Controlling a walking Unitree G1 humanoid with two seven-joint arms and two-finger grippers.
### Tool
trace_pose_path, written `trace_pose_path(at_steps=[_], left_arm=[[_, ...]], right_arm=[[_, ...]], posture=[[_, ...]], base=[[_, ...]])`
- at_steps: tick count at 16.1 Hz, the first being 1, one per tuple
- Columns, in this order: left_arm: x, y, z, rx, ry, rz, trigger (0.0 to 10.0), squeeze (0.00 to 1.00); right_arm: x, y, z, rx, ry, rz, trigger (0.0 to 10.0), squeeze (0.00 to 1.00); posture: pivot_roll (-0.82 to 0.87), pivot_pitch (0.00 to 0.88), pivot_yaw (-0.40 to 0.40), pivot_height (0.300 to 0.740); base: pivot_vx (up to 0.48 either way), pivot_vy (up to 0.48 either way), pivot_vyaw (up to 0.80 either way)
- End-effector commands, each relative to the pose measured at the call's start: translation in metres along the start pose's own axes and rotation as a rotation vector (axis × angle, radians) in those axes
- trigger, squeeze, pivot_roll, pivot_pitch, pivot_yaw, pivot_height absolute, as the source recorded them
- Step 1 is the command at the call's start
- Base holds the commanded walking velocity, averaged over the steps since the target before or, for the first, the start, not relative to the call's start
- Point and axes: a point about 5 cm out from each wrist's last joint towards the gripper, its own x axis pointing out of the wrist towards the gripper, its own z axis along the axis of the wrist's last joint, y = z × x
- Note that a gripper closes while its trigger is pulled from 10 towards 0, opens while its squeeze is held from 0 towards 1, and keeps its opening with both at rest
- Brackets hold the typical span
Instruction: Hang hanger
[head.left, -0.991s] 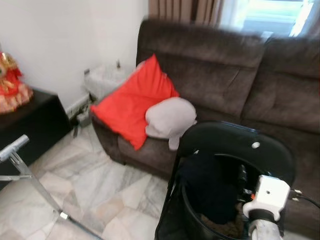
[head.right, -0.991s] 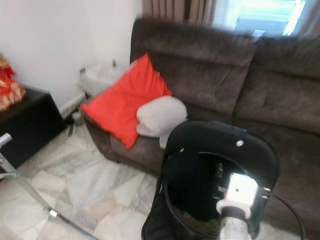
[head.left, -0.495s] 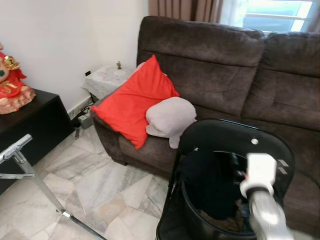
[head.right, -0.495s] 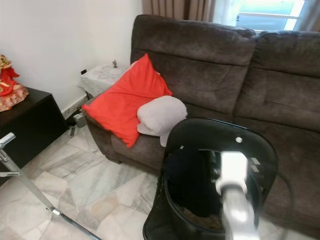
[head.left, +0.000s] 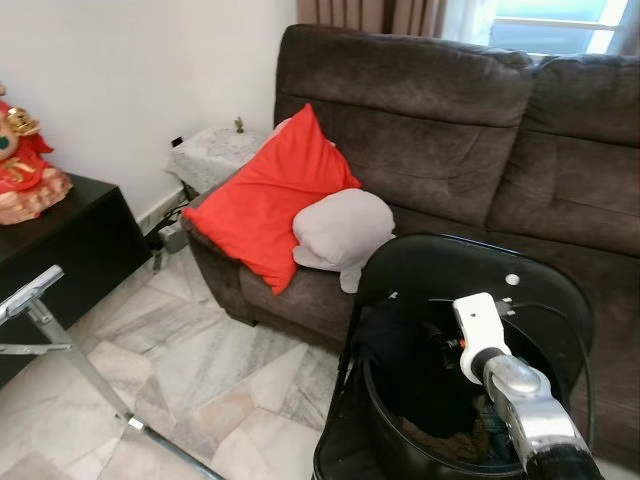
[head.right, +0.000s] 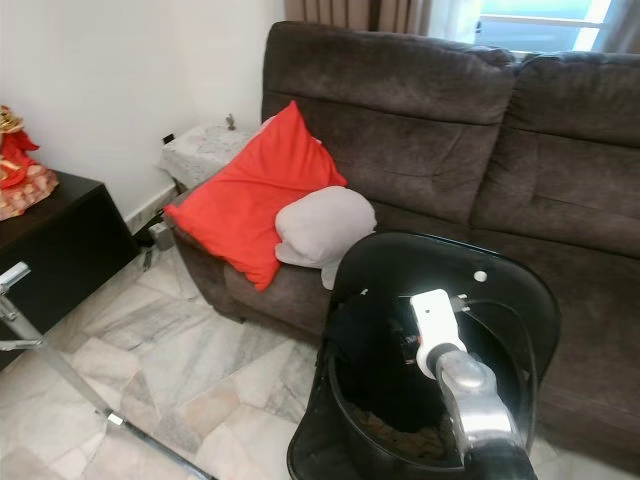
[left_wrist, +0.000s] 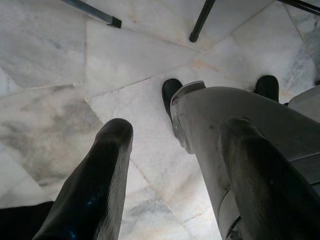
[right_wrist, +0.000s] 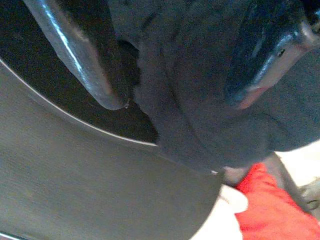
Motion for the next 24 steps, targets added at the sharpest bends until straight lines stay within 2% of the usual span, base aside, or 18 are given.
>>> trace_pose_path(at_steps=[1,4,7,11,12,13,14,17,20,24], left_arm=[[-0.002,0.004,-0.004,0.008,0.017,0.012,10.0,0.0],[-0.003,0.008,-0.006,0.015,0.022,0.02,10.0,0.0],[-0.003,0.011,-0.007,0.022,0.027,0.026,10.0,0.0],[-0.004,0.015,-0.008,0.026,0.03,0.036,10.0,0.0],[-0.005,0.017,-0.009,0.034,0.035,0.044,10.0,0.0],[-0.006,0.019,-0.01,0.037,0.038,0.047,10.0,0.0],[-0.007,0.021,-0.012,0.041,0.042,0.051,10.0,0.0],[-0.009,0.025,-0.018,0.056,0.057,0.058,10.0,0.0],[-0.011,0.027,-0.021,0.099,0.066,0.052,10.0,0.0],[-0.012,0.029,-0.024,0.108,0.071,0.055,10.0,0.0]], right_arm=[[0.002,-0.003,-0.001,0.005,0.013,0.015,10.0,1.0],[0.007,-0.003,-0.009,0.017,0.063,0.066,10.0,1.0],[0.009,-0.004,-0.012,0.028,0.09,0.054,10.0,1.0],[0.01,-0.008,-0.009,0.022,0.082,0.058,10.0,1.0],[0.012,-0.009,-0.004,0.031,0.053,0.06,10.0,0.88],[0.013,-0.008,-0.001,0.034,0.041,0.063,10.0,0.22],[0.014,-0.005,-0.002,0.041,0.035,0.068,10.0,0.0],[0.016,0.006,-0.003,0.05,0.024,0.11,10.0,0.0],[0.018,0.019,0.0,0.003,0.014,0.199,10.0,0.0],[0.02,0.023,-0.003,0.005,0.039,0.192,10.0,0.0]], posture=[[0.01,0.043,0.079,0.74],[0.04,0.05,0.093,0.74],[0.06,0.046,0.095,0.74],[0.1,0.047,0.101,0.74],[0.11,0.051,0.11,0.74],[0.12,0.054,0.114,0.74],[0.13,0.056,0.118,0.74],[0.15,0.066,0.127,0.74],[0.18,0.085,0.13,0.74],[0.19,0.096,0.136,0.74]], base=[[0.0,0.0,0.0],[0.0,0.0,0.0],[0.0,0.0,0.0],[0.0,0.0,0.0],[0.0,0.0,0.0],[0.0,0.0,0.0],[0.0,0.0,0.0],[0.0,0.0,0.0],[0.0,0.0,0.0],[0.0,0.0,0.0]])
